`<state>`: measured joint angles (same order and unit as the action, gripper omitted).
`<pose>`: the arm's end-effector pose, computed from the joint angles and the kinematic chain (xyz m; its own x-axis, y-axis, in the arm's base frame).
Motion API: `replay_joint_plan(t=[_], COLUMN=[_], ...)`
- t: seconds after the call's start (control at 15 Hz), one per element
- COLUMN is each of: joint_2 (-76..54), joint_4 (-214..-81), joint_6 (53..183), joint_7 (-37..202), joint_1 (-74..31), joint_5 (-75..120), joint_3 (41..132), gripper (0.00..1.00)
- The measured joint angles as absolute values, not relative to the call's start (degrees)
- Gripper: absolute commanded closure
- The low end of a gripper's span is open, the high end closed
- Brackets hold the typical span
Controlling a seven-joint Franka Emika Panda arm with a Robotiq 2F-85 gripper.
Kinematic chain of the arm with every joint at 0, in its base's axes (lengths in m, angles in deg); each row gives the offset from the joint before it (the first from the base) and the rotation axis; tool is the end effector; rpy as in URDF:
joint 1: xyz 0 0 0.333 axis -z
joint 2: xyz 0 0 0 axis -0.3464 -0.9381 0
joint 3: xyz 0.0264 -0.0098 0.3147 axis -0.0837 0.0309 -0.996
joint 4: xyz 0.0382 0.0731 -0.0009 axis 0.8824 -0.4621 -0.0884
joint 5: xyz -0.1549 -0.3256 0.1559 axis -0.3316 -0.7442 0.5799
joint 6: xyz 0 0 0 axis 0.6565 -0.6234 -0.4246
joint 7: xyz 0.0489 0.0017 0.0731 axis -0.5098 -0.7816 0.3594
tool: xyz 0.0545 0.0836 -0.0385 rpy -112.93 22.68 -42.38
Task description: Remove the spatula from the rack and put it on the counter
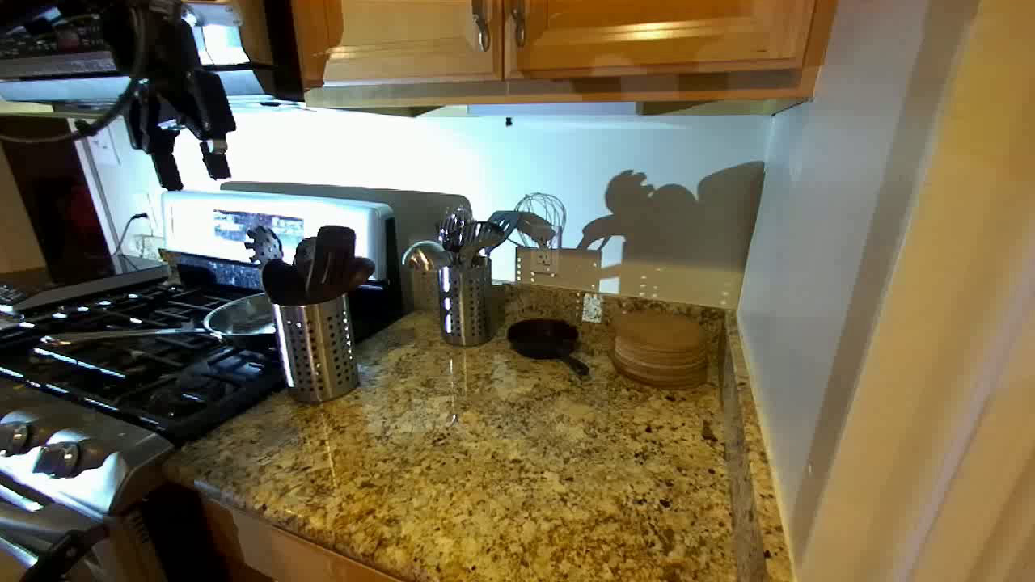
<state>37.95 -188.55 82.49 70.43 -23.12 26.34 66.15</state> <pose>0.3534 0.1415 0.5338 0.9999 -0.0093 -0.0069 -0.0082 -0.9897 0.1428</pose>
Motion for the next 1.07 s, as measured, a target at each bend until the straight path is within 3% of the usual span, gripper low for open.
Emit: replay_joint_plan(t=[1.07], joint_2=[35.0], joint_4=[-188.37], joint_6=[86.89], joint_7=[70.75], joint_1=[-22.96], joint_5=[25.62], joint_3=[68.04], gripper=[0.0])
